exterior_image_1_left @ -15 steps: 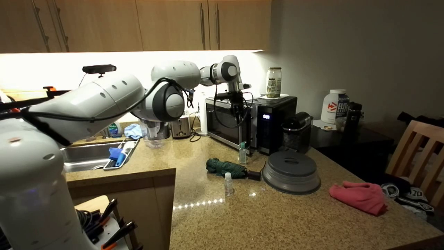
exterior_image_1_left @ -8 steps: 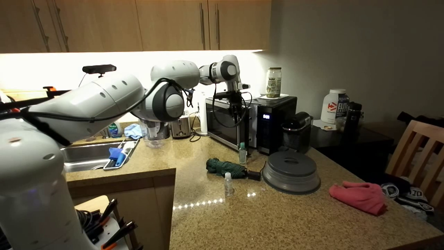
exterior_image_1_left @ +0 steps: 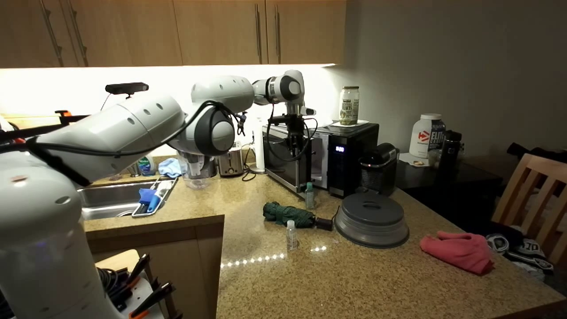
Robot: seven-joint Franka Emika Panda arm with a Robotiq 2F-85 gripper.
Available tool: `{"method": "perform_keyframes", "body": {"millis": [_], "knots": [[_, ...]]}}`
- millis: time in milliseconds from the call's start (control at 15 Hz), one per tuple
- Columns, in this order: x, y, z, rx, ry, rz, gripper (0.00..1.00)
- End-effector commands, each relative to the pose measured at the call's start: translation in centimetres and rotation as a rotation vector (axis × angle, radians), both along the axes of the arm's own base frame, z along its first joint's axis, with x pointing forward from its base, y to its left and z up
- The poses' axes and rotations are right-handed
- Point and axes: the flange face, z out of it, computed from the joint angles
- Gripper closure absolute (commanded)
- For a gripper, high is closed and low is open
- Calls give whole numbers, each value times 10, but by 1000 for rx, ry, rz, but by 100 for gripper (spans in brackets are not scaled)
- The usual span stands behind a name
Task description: Open the microwave
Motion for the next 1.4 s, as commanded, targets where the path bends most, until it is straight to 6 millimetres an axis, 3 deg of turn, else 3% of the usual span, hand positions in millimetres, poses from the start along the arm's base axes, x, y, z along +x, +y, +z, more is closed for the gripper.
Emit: {"method": "perform_keyframes", "body": {"millis": [0,67,133,333,800,867,1067,1333], "knots": [[-28,55,-14,38,136,127,47],[-29,46,-17,24,171,159,41],[-19,19,-9,-15,124,69,58],[-27,30,-11,-22,166,103,41],[-27,30,-11,-19,168,112,41],[-27,30,-11,-19,168,112,16],[-28,33,-4,-1,167,118,2],[-31,24,10,8,187,109,0]]}}
